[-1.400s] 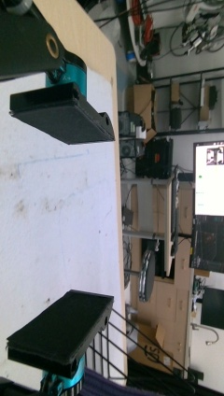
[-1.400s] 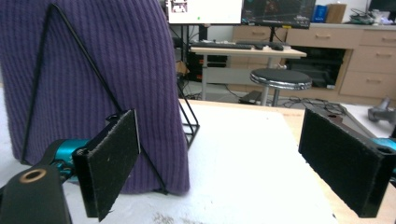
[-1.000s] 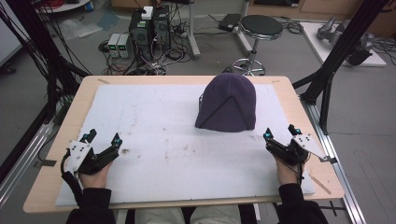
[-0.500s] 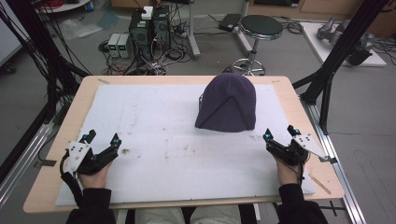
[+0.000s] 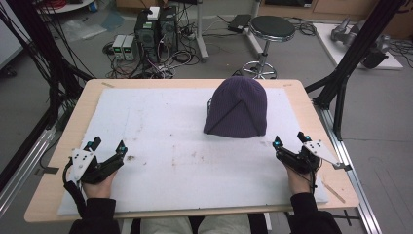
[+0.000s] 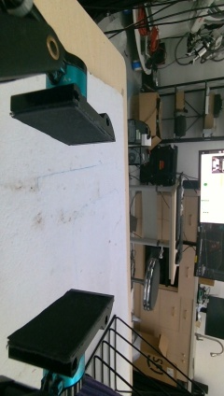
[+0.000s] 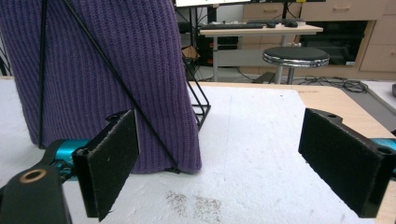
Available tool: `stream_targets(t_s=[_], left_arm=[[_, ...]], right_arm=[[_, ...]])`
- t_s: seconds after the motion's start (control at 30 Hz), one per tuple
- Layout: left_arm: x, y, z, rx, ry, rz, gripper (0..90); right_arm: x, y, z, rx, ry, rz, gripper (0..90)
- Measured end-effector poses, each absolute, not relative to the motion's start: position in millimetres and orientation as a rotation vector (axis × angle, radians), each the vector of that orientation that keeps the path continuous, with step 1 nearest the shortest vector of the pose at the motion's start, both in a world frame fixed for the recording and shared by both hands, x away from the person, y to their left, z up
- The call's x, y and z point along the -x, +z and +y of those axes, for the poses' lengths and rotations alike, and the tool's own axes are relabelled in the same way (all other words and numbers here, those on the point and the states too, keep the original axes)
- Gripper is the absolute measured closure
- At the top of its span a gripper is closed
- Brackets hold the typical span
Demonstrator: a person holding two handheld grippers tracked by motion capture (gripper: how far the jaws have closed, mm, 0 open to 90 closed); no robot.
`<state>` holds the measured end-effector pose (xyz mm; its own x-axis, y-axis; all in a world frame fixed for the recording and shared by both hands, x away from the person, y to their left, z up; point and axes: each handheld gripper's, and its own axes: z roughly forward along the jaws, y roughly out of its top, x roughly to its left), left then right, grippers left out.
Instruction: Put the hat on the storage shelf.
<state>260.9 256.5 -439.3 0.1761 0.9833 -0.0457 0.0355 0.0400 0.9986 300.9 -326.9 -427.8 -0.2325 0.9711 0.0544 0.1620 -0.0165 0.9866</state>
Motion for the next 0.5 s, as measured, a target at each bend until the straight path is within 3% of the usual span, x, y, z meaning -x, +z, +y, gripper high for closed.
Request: stream_targets(t_s=[0.5], left_arm=[[-258.1, -439.6, 256.8, -1.275, 1.027, 1.115, 19.0]], right_arm=[[-298.2, -427.8, -326.1, -1.239, 1.334, 1.501, 11.8]])
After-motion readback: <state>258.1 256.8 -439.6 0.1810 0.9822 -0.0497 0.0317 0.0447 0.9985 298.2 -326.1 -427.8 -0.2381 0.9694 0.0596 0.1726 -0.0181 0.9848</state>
